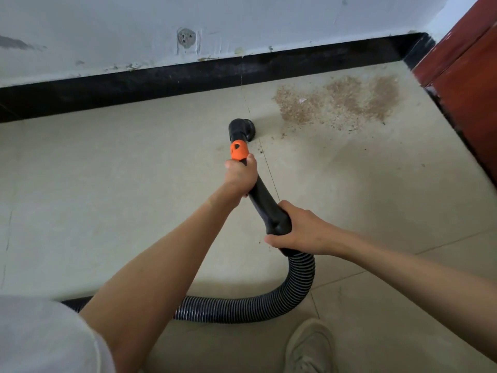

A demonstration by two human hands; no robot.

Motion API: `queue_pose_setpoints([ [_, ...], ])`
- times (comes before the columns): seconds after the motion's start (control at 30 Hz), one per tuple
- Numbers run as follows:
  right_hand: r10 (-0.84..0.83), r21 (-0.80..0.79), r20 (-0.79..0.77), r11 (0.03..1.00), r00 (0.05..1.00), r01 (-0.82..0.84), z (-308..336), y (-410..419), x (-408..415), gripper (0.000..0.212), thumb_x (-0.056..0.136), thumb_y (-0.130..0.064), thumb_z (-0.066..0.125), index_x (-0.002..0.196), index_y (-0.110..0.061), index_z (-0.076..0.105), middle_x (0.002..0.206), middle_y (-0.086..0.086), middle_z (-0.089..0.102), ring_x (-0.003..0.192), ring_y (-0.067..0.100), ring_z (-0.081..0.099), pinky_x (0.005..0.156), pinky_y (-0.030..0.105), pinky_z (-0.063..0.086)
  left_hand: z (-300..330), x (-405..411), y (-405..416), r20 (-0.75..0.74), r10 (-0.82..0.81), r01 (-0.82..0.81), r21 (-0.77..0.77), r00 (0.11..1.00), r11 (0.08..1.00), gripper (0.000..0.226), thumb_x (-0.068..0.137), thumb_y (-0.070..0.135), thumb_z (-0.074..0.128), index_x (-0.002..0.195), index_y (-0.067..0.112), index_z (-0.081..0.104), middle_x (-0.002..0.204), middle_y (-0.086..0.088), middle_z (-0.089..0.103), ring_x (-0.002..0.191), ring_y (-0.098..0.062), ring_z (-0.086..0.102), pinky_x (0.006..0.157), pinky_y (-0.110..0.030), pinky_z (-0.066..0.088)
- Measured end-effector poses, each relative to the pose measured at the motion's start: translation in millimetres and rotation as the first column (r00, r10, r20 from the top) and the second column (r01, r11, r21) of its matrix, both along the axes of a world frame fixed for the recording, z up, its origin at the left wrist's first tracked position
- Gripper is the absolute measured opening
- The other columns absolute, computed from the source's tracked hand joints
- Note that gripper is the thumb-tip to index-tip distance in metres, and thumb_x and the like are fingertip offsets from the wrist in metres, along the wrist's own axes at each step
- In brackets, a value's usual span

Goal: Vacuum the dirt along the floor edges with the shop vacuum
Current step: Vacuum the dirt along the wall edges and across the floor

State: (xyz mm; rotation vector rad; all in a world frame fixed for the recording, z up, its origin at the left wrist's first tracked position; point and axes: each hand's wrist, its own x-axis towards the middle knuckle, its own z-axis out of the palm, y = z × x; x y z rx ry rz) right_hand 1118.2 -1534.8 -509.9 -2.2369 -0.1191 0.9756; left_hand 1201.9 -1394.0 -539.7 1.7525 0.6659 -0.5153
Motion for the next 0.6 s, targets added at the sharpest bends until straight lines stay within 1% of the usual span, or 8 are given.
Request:
queue_pose_setpoints([
  [0.07, -0.075, 0.007, 0.02, 0.997, 0.997, 0.075, -2, -3, -2, 0.034, 0.079, -0.037, 0.071, 0.098, -0.028, 0.045, 0.09, -0.006, 0.06, 0.079, 0.008, 0.059, 0.061, 0.022, 0.045, 1, 5, -8, 0.015, -0.033, 0.033, -0.017, 0.999, 0.999, 0.045, 0.099, 0.038, 0.037, 0.126, 0.002, 0.033, 0.089, -0.006, 0.047, 0.087, -0.025, 0.049, 0.061, -0.033, 0.043],
  [0.13, -0.161, 0.019, 0.045, 0.987, 0.986, 0.16, -3, -4, -3, 0.031, 0.077, -0.034, 0.071, 0.093, -0.028, 0.045, 0.087, -0.006, 0.06, 0.075, 0.007, 0.058, 0.058, 0.02, 0.042, 4, 11, -15, 0.023, -0.063, 0.063, -0.02, 0.998, 0.998, 0.046, 0.099, 0.038, 0.037, 0.127, 0.003, 0.032, 0.098, -0.009, 0.047, 0.089, -0.025, 0.049, 0.067, -0.036, 0.043],
  [0.23, -0.21, 0.045, 0.066, 0.977, 0.975, 0.208, 1, 1, -2, 0.035, 0.078, -0.03, 0.069, 0.103, -0.024, 0.046, 0.084, -0.006, 0.061, 0.07, 0.005, 0.059, 0.056, 0.018, 0.044, 7, 18, -16, 0.052, -0.067, 0.068, -0.009, 0.996, 0.998, 0.045, 0.098, 0.037, 0.038, 0.126, 0.002, 0.034, 0.101, -0.01, 0.046, 0.088, -0.024, 0.048, 0.059, -0.032, 0.04],
  [0.3, -0.188, 0.066, 0.079, 0.981, 0.979, 0.183, 5, 10, 1, 0.039, 0.078, -0.028, 0.068, 0.108, -0.026, 0.043, 0.08, -0.007, 0.063, 0.064, 0.002, 0.061, 0.054, 0.016, 0.046, 8, 21, -9, 0.067, -0.054, 0.052, 0.025, 0.996, 0.998, 0.046, 0.098, 0.037, 0.038, 0.126, 0.001, 0.035, 0.101, -0.01, 0.046, 0.088, -0.023, 0.048, 0.053, -0.029, 0.037],
  [0.33, -0.171, 0.077, 0.084, 0.983, 0.982, 0.164, 6, 16, 1, 0.041, 0.078, -0.028, 0.068, 0.11, -0.027, 0.042, 0.079, -0.007, 0.065, 0.064, 0.002, 0.063, 0.057, 0.019, 0.05, 8, 21, -3, 0.07, -0.04, 0.037, 0.045, 0.997, 0.998, 0.046, 0.098, 0.037, 0.038, 0.126, 0.001, 0.035, 0.102, -0.009, 0.046, 0.088, -0.023, 0.048, 0.054, -0.029, 0.037],
  [0.43, -0.083, 0.085, 0.102, 0.994, 0.991, 0.075, 6, 33, 2, 0.044, 0.076, -0.029, 0.067, 0.112, -0.028, 0.042, 0.081, -0.003, 0.068, 0.07, 0.01, 0.067, 0.07, 0.034, 0.057, 9, 14, 23, 0.09, 0.046, -0.055, 0.098, 0.995, 0.994, 0.047, 0.098, 0.036, 0.039, 0.129, 0.001, 0.035, 0.108, -0.014, 0.051, 0.095, -0.028, 0.053, 0.072, -0.035, 0.045],
  [0.5, -0.001, 0.097, 0.091, 0.995, 0.996, -0.008, 5, 44, 2, 0.044, 0.077, -0.028, 0.067, 0.113, -0.026, 0.042, 0.081, -0.003, 0.068, 0.067, 0.012, 0.068, 0.07, 0.037, 0.058, 10, 7, 44, 0.114, 0.092, -0.109, 0.144, 0.989, 0.984, 0.047, 0.097, 0.035, 0.039, 0.128, 0.0, 0.035, 0.112, -0.016, 0.052, 0.102, -0.032, 0.055, 0.08, -0.039, 0.046],
  [0.6, 0.103, 0.105, 0.057, 0.989, 0.993, -0.108, 6, 61, 4, 0.04, 0.081, -0.034, 0.068, 0.109, -0.024, 0.042, 0.084, -0.003, 0.066, 0.072, 0.013, 0.066, 0.069, 0.035, 0.056, 10, -7, 71, 0.091, 0.109, -0.124, 0.186, 0.99, 0.975, 0.047, 0.098, 0.036, 0.037, 0.128, 0.0, 0.036, 0.103, -0.011, 0.048, 0.089, -0.028, 0.051, 0.059, -0.031, 0.042],
])
